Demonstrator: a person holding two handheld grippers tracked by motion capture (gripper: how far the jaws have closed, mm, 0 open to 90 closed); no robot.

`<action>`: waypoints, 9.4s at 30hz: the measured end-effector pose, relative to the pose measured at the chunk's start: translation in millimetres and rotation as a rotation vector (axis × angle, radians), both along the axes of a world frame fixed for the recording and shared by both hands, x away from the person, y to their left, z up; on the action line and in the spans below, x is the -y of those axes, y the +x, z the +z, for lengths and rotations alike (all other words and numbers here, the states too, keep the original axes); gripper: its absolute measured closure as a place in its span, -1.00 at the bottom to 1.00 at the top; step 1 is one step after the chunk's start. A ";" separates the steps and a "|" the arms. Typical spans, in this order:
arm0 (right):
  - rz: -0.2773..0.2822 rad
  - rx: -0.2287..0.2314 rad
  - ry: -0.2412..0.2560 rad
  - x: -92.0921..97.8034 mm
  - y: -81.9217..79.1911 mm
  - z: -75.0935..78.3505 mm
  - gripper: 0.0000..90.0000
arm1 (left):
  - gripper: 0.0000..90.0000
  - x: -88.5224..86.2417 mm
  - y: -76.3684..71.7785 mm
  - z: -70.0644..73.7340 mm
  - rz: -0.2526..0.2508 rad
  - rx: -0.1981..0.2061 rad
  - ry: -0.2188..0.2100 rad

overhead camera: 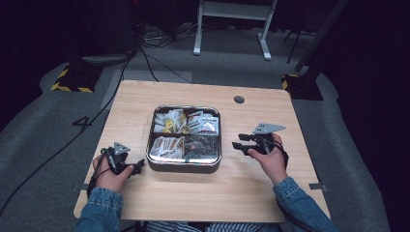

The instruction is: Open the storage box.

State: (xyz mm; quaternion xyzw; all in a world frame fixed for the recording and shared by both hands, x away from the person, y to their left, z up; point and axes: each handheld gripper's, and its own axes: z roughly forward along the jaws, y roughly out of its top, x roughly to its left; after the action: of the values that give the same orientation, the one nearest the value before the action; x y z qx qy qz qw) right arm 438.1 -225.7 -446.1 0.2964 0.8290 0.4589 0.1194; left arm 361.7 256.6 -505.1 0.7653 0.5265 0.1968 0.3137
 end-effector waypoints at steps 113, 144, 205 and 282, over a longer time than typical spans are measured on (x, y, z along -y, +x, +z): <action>0.195 -0.005 -0.144 -187.4 55.1 6.1 0.32 | -0.68 2.0 0.5 0.2 -0.027 0.003 0.005; 0.188 0.078 -0.088 -150.4 44.4 66.0 0.32 | -0.68 2.7 1.7 0.3 -0.035 0.001 0.005; -0.085 0.022 -0.144 59.7 54.5 36.2 0.32 | -0.68 3.1 3.1 0.0 -0.034 0.006 0.005; -0.257 -0.049 0.051 97.5 39.7 -1.6 -0.27 | -0.59 7.0 -1.3 1.7 -0.049 -0.003 0.001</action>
State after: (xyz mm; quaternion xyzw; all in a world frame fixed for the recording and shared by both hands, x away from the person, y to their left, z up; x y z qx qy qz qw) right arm 477.8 -323.2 -447.7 0.4145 0.7749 0.4532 0.1493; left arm 360.3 249.7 -503.4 0.7784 0.5080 0.1880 0.3174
